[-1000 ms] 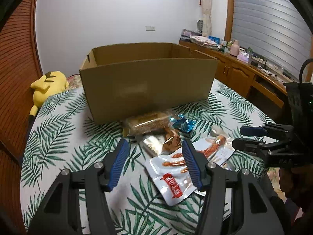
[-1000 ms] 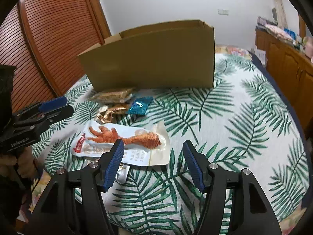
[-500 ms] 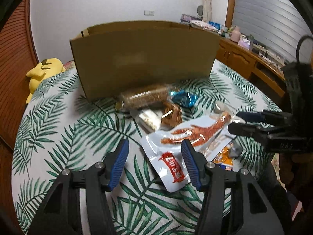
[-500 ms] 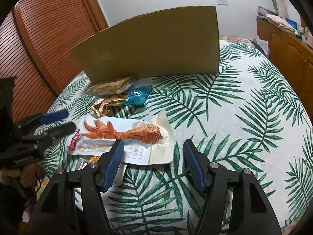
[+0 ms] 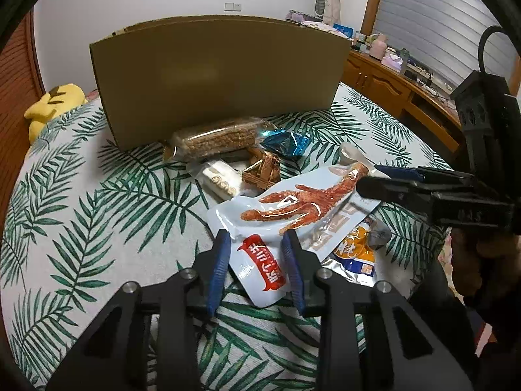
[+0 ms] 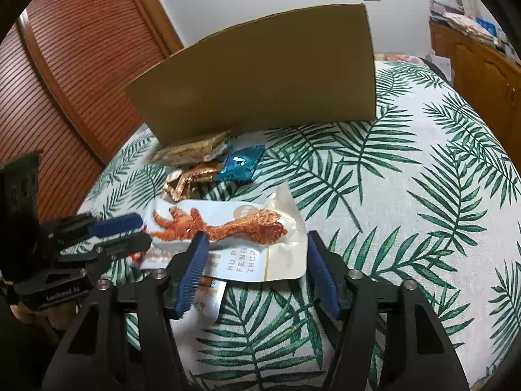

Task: Organize snacks
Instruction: 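Grasp the clear bread-stick packet with left tool while right tool grasps chicken-feet packet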

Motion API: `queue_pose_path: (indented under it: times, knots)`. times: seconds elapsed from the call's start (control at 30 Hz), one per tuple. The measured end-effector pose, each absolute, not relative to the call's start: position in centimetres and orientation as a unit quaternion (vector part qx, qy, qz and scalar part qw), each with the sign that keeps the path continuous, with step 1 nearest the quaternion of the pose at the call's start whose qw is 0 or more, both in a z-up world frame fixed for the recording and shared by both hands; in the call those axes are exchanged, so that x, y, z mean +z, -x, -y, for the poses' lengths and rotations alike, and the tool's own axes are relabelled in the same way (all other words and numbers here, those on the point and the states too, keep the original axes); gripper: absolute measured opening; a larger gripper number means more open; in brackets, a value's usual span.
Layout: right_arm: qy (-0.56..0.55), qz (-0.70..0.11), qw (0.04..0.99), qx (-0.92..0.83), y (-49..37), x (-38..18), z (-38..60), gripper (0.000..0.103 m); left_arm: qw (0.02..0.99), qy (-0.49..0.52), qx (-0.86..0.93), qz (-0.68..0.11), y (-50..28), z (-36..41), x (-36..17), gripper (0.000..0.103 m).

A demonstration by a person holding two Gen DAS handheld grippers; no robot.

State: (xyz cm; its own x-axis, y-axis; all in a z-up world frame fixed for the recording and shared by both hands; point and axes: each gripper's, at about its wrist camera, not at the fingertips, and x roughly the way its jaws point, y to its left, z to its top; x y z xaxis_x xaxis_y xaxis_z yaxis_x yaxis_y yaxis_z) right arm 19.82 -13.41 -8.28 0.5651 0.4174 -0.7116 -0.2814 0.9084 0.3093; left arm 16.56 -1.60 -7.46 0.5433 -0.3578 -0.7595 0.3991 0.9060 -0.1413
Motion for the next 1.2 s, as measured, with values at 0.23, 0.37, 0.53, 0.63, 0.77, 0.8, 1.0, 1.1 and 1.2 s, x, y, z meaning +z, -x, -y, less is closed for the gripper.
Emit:
queue_pose_path:
  times: [0.23,0.37,0.53,0.63,0.77,0.8,1.0,1.1,1.2]
  knots:
    - [-0.13,-0.411,0.883,0.188,-20.1,-7.7,15.3,0.011,0.879,-0.012,-0.208,-0.429,-16.9,1.0,-7.7,0.03]
    - [-0.158,-0.414,0.874,0.199,-20.1,-7.8,16.3,0.009,0.88,-0.015,-0.206,-0.428,-16.8,1.1,-7.7,0.03]
    - [-0.19,-0.426,0.859,0.211,-20.1,-8.2,16.7,0.024,0.88,-0.015,-0.204,-0.428,-16.8,1.3,-7.8,0.03]
    - [-0.186,-0.427,0.86,0.21,-20.0,-8.3,16.6,0.025,0.882,-0.016,-0.201,-0.427,-16.9,1.4,-7.8,0.03]
    - [-0.164,-0.454,0.845,0.231,-20.2,-9.1,15.1,0.019,0.88,-0.016,-0.205,-0.429,-17.1,1.7,-8.0,0.03]
    - [-0.137,-0.446,0.856,0.223,-20.0,-8.9,14.1,0.019,0.881,-0.017,-0.203,-0.428,-17.0,1.8,-7.9,0.03]
    - [-0.14,-0.44,0.863,0.206,-20.1,-8.6,14.0,0.016,0.879,-0.014,-0.206,-0.429,-17.2,1.5,-7.9,0.03]
    - [-0.152,-0.433,0.864,0.207,-20.0,-8.6,14.3,0.011,0.879,-0.011,-0.204,-0.432,-17.3,1.3,-7.9,0.032]
    - [-0.159,-0.424,0.867,0.208,-19.7,-8.4,14.9,0.007,0.882,0.001,-0.206,-0.425,-17.5,1.1,-7.3,0.041]
